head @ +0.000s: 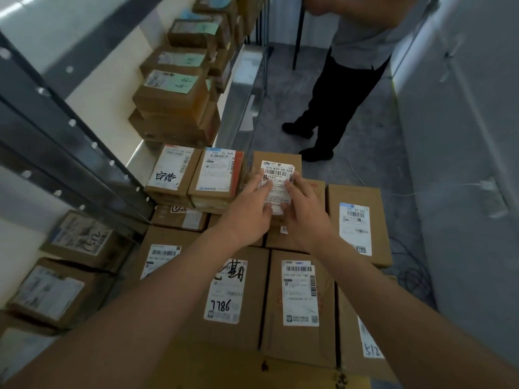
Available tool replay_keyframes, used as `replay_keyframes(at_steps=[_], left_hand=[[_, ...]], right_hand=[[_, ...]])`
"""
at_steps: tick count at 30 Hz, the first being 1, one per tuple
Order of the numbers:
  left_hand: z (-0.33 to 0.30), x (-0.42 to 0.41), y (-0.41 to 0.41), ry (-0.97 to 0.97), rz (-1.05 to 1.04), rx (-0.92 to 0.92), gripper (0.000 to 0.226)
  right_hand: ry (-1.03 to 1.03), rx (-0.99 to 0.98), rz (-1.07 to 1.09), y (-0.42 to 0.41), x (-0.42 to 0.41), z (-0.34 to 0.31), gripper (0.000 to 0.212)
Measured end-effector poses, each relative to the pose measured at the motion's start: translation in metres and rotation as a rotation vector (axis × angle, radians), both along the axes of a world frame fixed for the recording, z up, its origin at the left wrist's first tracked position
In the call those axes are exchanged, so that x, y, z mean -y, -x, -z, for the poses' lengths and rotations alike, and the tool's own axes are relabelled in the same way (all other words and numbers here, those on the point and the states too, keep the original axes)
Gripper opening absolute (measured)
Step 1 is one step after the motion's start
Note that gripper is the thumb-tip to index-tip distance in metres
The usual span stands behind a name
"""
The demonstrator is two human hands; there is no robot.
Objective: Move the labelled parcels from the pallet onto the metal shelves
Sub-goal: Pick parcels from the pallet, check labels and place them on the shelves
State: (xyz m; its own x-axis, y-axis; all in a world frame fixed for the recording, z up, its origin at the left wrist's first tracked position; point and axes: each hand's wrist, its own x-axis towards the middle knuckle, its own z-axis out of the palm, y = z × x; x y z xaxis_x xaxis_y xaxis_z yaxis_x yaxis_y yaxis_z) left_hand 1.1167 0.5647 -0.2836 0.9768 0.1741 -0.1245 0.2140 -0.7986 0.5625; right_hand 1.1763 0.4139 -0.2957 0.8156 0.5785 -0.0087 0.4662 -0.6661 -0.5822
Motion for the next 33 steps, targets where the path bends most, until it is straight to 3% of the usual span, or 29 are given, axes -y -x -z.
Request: replay_keyframes(at_steps=[6,18,24,33], left_hand=[[0.002,-0.008,-0.008,-0.031,0.023,-0.015,0.056],[0.013,-0.011,0.000,-0.287,0.063,-0.011,0.054],[0.013,-0.013,0.005,-0.292,0.065,-0.009,0.053],[0.006,-0.018,0.011,-0.301,0.047,-0.010,0.052]], right_hand=[[-0.002,-0.024,0.003,-0.009,-0.012,0.009,0.056],[-0.027,-0.067,0.019,-0.008,-0.025,0.018,0.055],[-0.055,-0.079,0.017,-0.006,-0.029,0.019,0.054],[0.075,-0.044,-0.013,-0.005,-0.033,0.013,0.053]])
